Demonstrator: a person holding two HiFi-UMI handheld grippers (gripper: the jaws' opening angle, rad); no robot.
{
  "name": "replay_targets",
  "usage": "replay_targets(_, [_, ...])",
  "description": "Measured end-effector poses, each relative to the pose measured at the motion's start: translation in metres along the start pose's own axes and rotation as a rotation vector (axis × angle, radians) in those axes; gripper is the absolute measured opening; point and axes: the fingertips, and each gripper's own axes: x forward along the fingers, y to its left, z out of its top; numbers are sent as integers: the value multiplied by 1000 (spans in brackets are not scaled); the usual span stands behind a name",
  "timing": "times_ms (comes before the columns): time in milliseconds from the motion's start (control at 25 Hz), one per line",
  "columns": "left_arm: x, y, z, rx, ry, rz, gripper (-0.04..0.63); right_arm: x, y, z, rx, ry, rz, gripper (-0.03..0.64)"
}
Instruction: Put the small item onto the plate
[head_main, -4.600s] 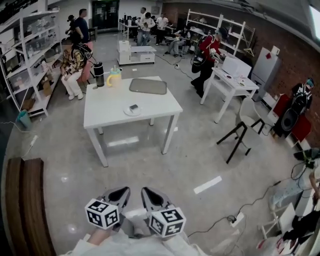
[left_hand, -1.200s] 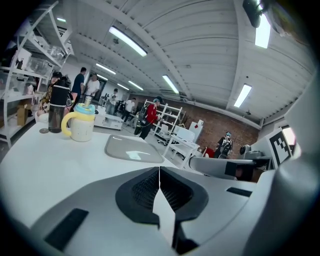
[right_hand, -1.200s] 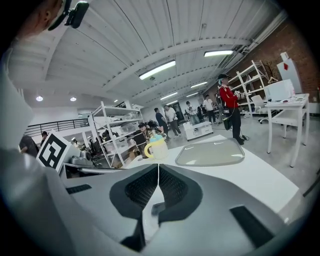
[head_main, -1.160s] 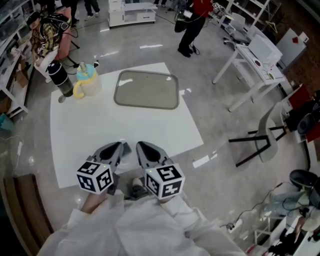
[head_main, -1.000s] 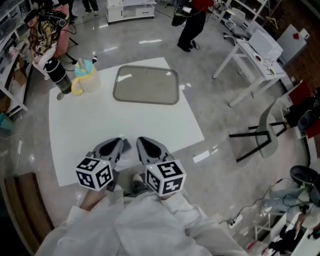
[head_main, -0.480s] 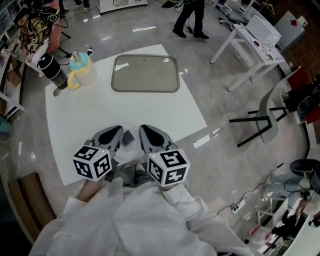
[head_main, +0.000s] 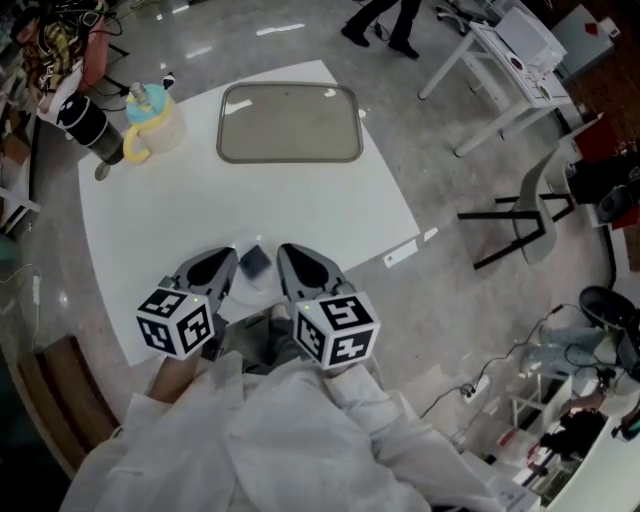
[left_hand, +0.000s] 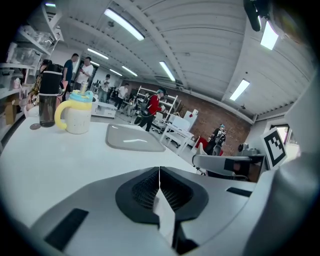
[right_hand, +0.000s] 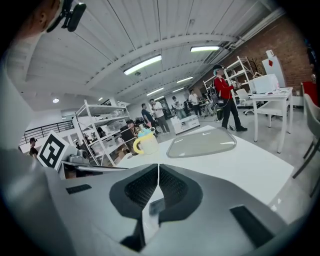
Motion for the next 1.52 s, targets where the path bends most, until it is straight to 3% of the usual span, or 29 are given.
replay_targets(840, [3,38,-78,-125,165,19,12,18,-10,-78,82,183,-41,17])
replay_targets(1520, [15,43,-116,-209,212,20,12,23,-20,-127,128,284,-41,17])
